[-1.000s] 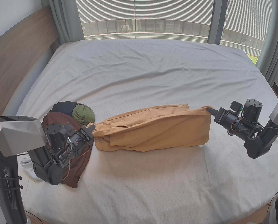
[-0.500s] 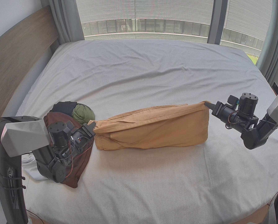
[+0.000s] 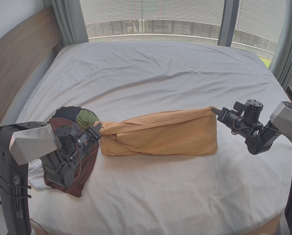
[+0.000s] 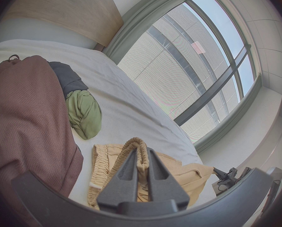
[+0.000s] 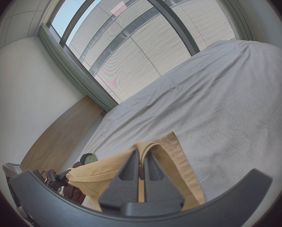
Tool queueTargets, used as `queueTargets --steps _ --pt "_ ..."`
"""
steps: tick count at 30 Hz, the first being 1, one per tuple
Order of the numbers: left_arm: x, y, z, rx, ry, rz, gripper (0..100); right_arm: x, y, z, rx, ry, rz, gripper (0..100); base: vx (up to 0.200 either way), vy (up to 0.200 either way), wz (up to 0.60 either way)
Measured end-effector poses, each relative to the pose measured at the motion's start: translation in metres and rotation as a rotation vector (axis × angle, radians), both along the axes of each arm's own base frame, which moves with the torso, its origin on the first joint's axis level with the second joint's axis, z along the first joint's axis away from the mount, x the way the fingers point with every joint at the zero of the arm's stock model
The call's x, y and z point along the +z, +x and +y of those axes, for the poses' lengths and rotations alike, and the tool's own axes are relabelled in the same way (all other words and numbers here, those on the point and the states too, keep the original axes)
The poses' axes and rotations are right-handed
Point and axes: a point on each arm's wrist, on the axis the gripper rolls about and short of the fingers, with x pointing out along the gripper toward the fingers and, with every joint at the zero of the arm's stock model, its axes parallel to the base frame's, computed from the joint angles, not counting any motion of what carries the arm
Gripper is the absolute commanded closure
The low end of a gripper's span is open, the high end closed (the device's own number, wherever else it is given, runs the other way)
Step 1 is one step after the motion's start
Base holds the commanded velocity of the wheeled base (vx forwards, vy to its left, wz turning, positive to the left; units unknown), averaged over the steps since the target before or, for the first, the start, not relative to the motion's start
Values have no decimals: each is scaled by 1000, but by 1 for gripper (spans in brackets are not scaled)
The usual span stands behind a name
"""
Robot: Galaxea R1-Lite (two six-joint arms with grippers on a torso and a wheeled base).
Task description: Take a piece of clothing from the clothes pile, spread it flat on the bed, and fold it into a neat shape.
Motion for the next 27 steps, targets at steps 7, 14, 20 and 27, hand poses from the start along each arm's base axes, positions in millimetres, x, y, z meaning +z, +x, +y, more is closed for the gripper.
queueTargets --steps 7,14,20,27 --pt "-9 9 4 23 1 3 100 -12 15 3 0 2 -10 100 0 0 0" --pt "-16 15 9 35 4 13 100 -20 29 6 -3 4 -29 100 0 0 0" --pt "-20 21 10 36 4 11 100 -24 35 6 -6 3 -37 100 0 0 0" --pt "-25 24 10 32 6 12 100 -31 39 5 -9 2 -37 100 0 0 0"
